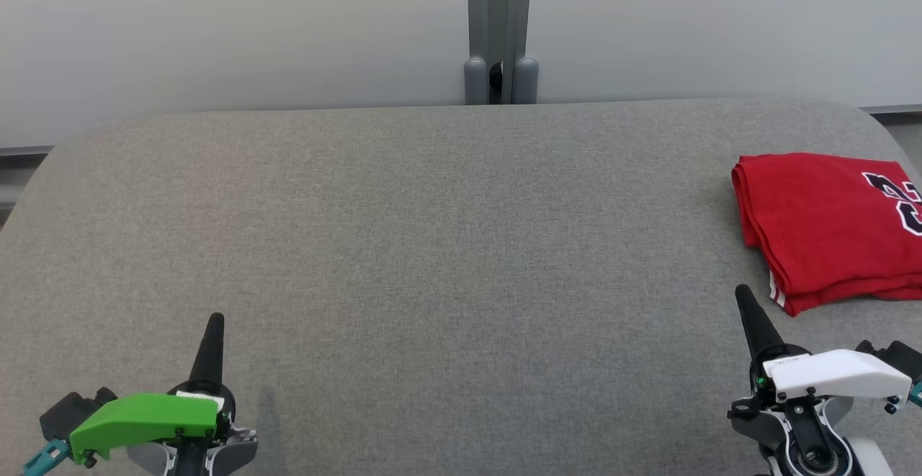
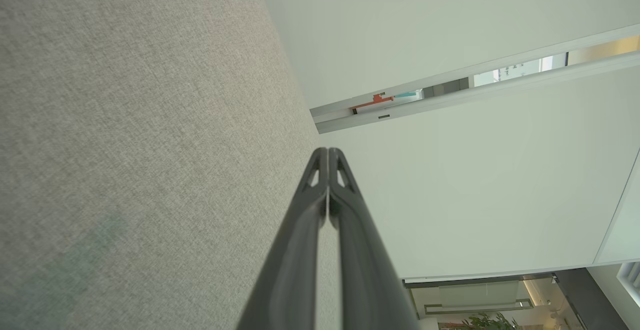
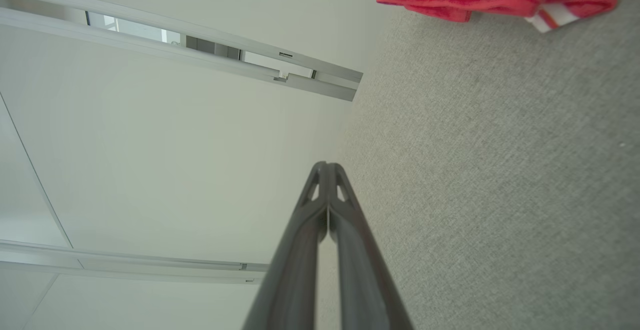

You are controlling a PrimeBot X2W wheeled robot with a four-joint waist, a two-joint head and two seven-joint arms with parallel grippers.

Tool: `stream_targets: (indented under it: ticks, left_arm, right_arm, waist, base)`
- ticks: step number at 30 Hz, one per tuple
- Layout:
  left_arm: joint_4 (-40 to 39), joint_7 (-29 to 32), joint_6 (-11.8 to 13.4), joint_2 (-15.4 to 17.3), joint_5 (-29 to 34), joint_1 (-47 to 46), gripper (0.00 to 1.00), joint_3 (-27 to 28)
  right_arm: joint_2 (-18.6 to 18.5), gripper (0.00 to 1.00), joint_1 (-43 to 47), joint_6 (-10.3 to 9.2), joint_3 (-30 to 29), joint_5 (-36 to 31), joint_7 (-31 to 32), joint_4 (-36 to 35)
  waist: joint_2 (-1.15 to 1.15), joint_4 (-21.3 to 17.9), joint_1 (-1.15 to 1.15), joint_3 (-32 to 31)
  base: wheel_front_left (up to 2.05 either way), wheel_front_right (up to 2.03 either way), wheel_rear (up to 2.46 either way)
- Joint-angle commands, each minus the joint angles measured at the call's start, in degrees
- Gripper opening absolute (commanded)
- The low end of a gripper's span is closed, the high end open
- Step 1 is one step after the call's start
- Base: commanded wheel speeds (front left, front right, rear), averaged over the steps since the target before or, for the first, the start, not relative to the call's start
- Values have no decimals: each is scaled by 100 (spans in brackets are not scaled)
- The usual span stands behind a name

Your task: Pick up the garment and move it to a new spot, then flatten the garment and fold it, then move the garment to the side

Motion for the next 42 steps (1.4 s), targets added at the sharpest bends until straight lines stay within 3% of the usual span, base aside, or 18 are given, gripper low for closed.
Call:
stream_targets:
  ticks: [1, 42]
  left_arm:
    - [-53, 33, -55, -6, -120, -141, 0, 67]
    - [-62, 494, -372, -163, -1402, -273, 0, 598]
  right_arm:
    - [-33, 0, -132, 4, -25, 148, 30, -59]
    - [-38, 0, -238, 2, -193, 1842, 444, -64]
  waist:
    - [0, -2, 0, 4]
    - [0, -62, 0, 109]
  base:
    - [0, 0, 0]
    - [0, 0, 0]
